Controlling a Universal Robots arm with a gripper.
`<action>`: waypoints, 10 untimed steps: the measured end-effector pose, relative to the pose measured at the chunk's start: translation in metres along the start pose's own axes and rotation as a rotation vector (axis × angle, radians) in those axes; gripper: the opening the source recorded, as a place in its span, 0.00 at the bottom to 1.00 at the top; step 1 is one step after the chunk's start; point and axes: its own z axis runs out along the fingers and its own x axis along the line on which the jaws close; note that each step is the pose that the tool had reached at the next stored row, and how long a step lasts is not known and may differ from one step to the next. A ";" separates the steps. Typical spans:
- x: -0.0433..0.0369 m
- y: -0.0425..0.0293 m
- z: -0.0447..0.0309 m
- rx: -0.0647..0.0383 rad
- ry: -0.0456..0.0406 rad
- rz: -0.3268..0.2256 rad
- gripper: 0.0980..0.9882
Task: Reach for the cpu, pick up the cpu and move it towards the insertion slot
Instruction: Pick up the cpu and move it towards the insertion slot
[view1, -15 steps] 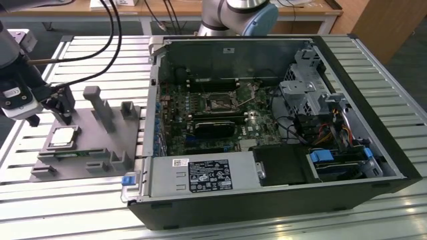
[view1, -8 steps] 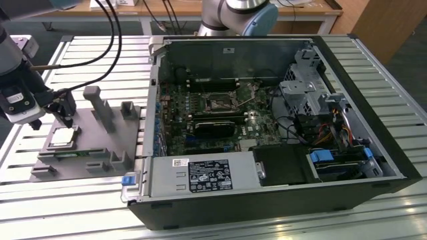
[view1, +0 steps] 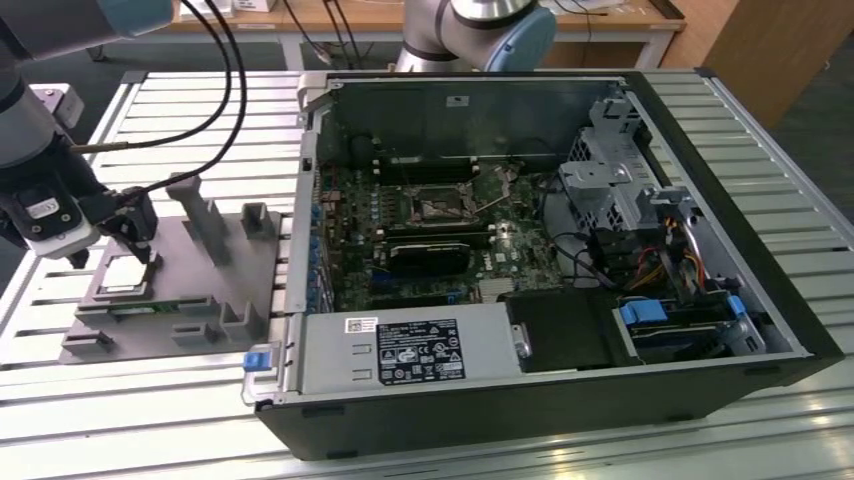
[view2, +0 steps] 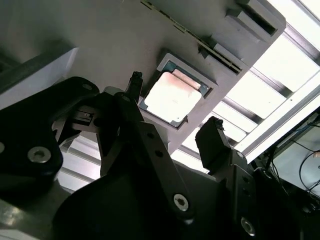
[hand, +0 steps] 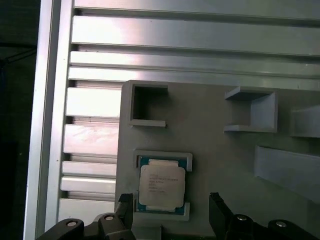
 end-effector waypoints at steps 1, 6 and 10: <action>0.0000 -0.0001 0.0014 0.000 0.0002 -0.004 0.68; 0.0004 -0.0005 0.0070 0.000 0.0004 -0.007 0.68; 0.0007 -0.0006 0.0103 0.000 0.0004 -0.007 0.68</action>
